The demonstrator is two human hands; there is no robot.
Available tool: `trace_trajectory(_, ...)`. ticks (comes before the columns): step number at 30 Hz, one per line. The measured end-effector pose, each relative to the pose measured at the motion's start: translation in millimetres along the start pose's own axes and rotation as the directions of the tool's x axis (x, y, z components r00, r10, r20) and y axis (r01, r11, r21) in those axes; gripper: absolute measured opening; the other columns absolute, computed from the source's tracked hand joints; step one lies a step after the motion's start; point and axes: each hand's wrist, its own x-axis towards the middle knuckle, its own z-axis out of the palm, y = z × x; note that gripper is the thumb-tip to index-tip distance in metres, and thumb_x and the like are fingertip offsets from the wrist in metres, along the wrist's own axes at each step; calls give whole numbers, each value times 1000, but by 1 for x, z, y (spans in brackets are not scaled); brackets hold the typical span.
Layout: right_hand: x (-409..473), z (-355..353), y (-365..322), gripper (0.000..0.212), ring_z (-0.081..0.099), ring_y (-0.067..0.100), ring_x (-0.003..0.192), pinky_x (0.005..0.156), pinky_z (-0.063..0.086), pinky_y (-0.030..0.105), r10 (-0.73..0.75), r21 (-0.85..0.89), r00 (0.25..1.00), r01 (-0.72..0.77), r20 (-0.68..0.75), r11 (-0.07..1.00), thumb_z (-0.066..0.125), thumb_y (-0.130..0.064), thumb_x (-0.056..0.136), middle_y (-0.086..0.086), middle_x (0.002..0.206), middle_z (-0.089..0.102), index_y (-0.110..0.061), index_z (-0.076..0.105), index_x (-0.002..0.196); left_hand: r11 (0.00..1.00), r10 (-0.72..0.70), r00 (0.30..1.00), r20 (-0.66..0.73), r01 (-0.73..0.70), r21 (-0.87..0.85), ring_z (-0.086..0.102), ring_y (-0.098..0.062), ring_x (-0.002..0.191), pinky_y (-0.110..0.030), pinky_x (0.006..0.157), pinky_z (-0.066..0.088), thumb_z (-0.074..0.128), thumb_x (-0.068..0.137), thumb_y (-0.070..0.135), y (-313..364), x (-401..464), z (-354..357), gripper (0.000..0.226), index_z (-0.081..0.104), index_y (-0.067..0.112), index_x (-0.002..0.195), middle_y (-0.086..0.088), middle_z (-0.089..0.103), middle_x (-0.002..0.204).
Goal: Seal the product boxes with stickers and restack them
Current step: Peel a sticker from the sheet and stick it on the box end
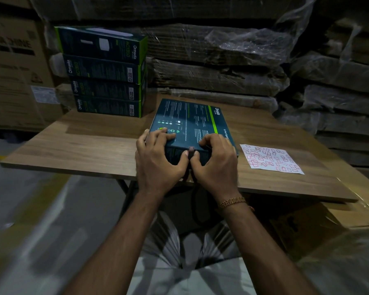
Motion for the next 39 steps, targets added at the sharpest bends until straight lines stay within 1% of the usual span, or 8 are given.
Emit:
trace_trajectory(2,0,0,0,24,59,18,92,85,51,44,1,13,1000,-1,2,1000,73,-23,83,-7,99,62,-20,60,103,1000,10,1000,3,-10,-7,36,-28,149,-53,113,46,65,82,61,-1,0,0,60,64,25,131,8,57,143)
trace_trajectory(5,0,0,-1,24,59,16,91,86,50,41,14,23,1000,-14,-3,1000,76,-29,87,-9,98,62,-21,59,102,1000,-4,1000,3,4,-14,35,-28,150,-54,111,47,67,82,62,-2,1,0,60,64,26,131,9,57,144)
trace_trajectory(12,2,0,-2,25,58,14,91,86,49,39,21,9,1000,-21,-11,1000,77,-30,85,-10,97,61,-22,60,101,1000,-16,1000,-1,16,4,37,-28,149,-56,109,48,68,82,62,0,1,2,58,64,27,129,11,57,144)
trace_trajectory(20,0,-1,0,23,59,17,93,86,52,45,21,51,1000,-21,4,998,73,-26,86,-9,99,62,-21,59,103,1000,-12,1000,9,12,-16,34,-26,150,-53,111,46,66,84,60,-1,0,1,57,64,26,131,10,56,144)
trace_trajectory(24,-6,-3,5,25,57,23,94,85,50,49,-70,19,996,69,53,997,69,-14,87,0,104,61,-16,61,110,1000,-16,1000,15,17,-26,34,-26,150,-55,112,45,62,87,55,-1,0,1,52,64,26,130,11,56,145)
trace_trajectory(28,-14,-6,6,29,56,31,101,93,47,50,-167,-50,977,175,132,983,64,-6,88,8,114,59,-13,66,116,998,-34,999,18,35,-43,33,-26,151,-56,111,45,59,89,52,0,0,0,47,63,27,129,10,56,145)
trace_trajectory(33,-17,-6,10,37,56,33,114,105,44,54,-183,-43,973,190,138,981,65,-2,89,12,124,60,-15,69,124,997,-41,999,19,42,-62,33,-26,151,-54,111,42,54,92,51,2,0,1,46,63,26,130,9,57,144)
trace_trajectory(39,-17,-7,7,37,57,32,114,105,45,51,-165,-23,975,170,146,985,69,-10,87,10,122,60,-15,69,124,997,-29,1000,11,30,-65,33,-26,150,-52,111,42,52,96,54,2,0,0,45,64,26,128,8,58,143)
